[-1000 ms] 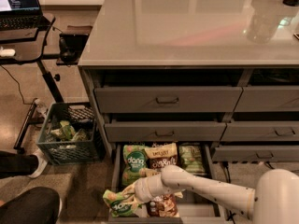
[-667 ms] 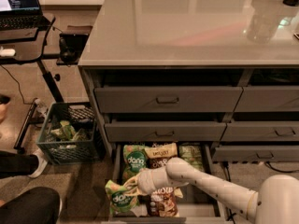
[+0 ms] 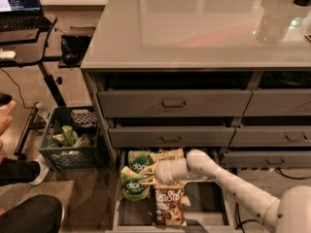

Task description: Pick green rice chip bag from bottom drawer and place on counter

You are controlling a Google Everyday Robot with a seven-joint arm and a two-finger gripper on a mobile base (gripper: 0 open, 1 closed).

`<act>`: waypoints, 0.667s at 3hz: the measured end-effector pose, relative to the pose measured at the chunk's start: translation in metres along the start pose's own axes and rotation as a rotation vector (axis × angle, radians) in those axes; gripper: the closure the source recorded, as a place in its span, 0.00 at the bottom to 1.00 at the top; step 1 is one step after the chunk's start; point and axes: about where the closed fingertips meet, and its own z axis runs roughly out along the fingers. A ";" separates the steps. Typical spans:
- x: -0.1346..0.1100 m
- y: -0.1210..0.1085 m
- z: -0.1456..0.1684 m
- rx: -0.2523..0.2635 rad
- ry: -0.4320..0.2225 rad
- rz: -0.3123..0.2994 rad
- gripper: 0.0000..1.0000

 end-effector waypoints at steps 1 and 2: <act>-0.013 -0.003 -0.037 0.035 0.077 0.016 1.00; -0.013 -0.003 -0.037 0.036 0.077 0.016 1.00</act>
Offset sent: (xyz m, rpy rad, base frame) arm 0.0044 -0.0305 0.0219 -0.0516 -0.0108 -0.0664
